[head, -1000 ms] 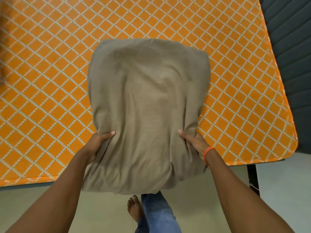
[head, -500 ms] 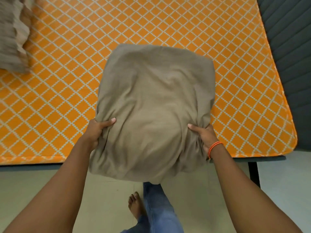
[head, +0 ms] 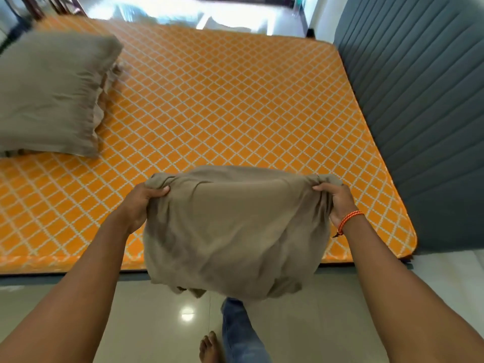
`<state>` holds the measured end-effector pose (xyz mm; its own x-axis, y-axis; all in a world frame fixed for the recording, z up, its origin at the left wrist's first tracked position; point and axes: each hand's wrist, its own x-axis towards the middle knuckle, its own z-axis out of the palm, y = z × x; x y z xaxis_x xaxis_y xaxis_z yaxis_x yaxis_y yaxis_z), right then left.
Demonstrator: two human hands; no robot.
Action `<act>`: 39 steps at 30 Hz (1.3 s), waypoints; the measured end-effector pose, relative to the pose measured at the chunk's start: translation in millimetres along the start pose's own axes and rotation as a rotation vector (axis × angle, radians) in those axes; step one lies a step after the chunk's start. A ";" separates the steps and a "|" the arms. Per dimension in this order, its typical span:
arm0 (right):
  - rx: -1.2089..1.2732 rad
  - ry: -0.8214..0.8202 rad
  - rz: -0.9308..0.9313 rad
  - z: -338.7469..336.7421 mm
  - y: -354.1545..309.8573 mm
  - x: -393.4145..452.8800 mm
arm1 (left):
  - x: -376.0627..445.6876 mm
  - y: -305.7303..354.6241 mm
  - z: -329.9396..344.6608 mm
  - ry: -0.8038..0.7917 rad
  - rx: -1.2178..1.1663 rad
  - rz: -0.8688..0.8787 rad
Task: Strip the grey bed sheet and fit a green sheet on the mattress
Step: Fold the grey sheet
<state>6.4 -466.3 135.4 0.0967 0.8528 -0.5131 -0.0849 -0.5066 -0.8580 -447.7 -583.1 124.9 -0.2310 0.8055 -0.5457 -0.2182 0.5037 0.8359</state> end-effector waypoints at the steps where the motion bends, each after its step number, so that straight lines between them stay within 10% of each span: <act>1: -0.004 0.011 -0.013 3.9 -13.1 0.4 | -1.3 13.6 0.8 0.000 0.006 0.024; 26: 0.226 -0.160 -0.453 100.2 -437.2 86.9 | 66.1 440.2 66.4 0.004 -0.200 0.530; 39: 0.262 -0.240 -0.351 113.1 -378.9 86.1 | 75.3 385.5 45.7 0.050 -0.155 0.340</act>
<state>-65.2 -186.6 418.9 -0.0642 0.9868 -0.1485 -0.3372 -0.1615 -0.9275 -506.0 -314.0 408.7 -0.3603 0.9003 -0.2440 -0.2610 0.1539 0.9530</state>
